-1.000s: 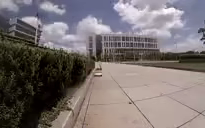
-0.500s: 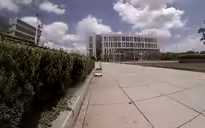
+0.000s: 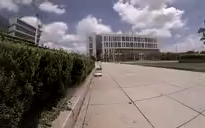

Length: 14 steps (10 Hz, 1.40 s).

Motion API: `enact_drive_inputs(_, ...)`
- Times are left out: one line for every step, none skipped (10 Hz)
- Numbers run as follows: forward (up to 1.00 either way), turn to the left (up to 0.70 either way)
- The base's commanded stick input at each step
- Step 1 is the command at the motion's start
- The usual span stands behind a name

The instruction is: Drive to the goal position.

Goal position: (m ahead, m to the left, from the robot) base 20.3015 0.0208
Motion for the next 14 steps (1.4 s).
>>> enact_drive_inputs(0.04,0.00)
enact_drive_inputs(0.04,0.00)
enact_drive_inputs(0.04,0.00)
enact_drive_inputs(0.04,0.00)
enact_drive_inputs(0.04,0.00)
enact_drive_inputs(0.04,0.00)
enact_drive_inputs(0.04,0.00)
enact_drive_inputs(0.04,0.00)
enact_drive_inputs(0.04,0.00)
enact_drive_inputs(0.04,0.00)
enact_drive_inputs(0.04,0.00)
enact_drive_inputs(0.04,0.00)
enact_drive_inputs(0.04,0.00)
enact_drive_inputs(0.04,0.00)
